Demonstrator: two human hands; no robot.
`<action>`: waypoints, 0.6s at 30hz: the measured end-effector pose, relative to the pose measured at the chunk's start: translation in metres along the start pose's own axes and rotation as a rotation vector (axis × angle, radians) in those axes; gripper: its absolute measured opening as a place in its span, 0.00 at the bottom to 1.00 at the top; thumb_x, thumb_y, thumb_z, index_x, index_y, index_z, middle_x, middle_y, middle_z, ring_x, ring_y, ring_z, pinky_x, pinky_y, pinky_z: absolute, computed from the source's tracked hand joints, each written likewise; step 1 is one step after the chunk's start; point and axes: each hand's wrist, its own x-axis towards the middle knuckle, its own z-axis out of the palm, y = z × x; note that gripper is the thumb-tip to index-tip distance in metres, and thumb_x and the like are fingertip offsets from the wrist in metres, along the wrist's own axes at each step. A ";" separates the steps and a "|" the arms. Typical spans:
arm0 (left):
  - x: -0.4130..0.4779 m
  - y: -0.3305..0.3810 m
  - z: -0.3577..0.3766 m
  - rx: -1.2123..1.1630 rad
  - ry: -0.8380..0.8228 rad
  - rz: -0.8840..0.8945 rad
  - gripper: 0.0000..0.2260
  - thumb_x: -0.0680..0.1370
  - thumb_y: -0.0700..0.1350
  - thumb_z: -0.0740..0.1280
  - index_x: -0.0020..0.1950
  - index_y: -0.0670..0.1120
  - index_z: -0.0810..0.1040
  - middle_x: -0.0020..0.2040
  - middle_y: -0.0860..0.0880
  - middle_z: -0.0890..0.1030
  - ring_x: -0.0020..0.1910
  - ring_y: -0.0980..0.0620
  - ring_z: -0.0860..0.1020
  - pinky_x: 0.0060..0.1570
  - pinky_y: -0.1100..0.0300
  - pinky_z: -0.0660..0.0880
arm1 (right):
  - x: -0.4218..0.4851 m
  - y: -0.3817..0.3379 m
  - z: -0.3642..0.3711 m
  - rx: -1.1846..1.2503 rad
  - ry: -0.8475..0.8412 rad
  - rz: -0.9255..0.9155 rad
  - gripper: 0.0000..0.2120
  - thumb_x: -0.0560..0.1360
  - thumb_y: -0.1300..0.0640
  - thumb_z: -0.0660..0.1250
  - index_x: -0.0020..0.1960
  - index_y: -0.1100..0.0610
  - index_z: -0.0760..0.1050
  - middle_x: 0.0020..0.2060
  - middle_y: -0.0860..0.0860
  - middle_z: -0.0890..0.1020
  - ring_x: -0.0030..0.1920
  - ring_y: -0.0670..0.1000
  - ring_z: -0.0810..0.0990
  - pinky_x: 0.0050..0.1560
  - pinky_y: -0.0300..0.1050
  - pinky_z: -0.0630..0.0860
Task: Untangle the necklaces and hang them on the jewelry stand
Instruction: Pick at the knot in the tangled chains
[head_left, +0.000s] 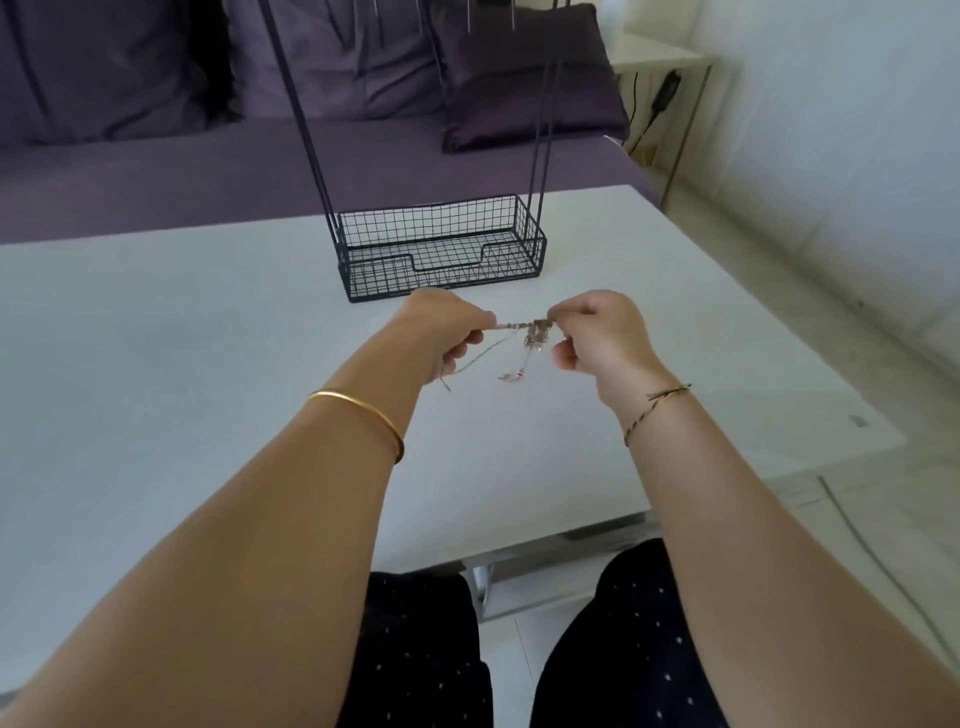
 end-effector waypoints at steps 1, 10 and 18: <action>0.002 0.001 0.002 0.066 -0.023 0.010 0.04 0.77 0.39 0.67 0.50 0.40 0.78 0.36 0.47 0.74 0.30 0.53 0.66 0.30 0.63 0.63 | 0.002 0.006 -0.002 0.003 0.019 -0.009 0.13 0.76 0.69 0.58 0.37 0.58 0.75 0.35 0.51 0.76 0.27 0.51 0.73 0.41 0.50 0.78; 0.026 0.005 0.013 0.258 -0.054 -0.006 0.05 0.78 0.37 0.62 0.48 0.37 0.77 0.34 0.43 0.78 0.28 0.49 0.72 0.32 0.61 0.69 | 0.016 0.034 -0.006 0.333 0.007 0.267 0.07 0.74 0.68 0.61 0.39 0.60 0.74 0.41 0.56 0.77 0.46 0.51 0.75 0.50 0.44 0.78; 0.028 -0.010 0.013 -0.123 -0.100 -0.226 0.08 0.82 0.45 0.58 0.45 0.44 0.71 0.32 0.48 0.79 0.18 0.58 0.69 0.19 0.71 0.63 | 0.011 0.025 0.013 0.288 -0.081 0.145 0.10 0.80 0.66 0.53 0.42 0.58 0.68 0.30 0.54 0.76 0.23 0.47 0.79 0.36 0.43 0.73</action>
